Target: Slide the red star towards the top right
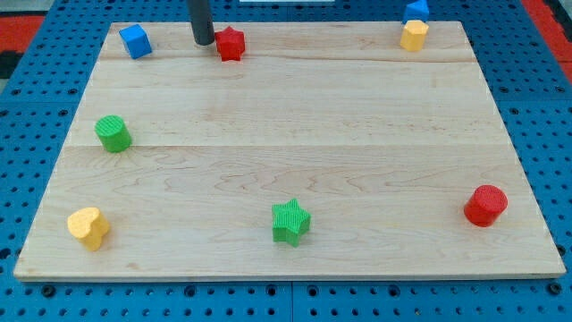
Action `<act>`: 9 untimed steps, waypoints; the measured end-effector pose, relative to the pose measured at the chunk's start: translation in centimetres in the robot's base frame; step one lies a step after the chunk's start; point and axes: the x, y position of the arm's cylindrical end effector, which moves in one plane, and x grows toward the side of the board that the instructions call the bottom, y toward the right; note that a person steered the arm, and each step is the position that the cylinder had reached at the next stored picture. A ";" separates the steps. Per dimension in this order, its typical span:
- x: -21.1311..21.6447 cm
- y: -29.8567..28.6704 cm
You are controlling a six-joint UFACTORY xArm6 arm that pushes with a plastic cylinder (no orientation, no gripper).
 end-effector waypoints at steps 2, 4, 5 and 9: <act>2.1 7.7; -1.1 11.4; -0.7 11.8; 3.6 17.3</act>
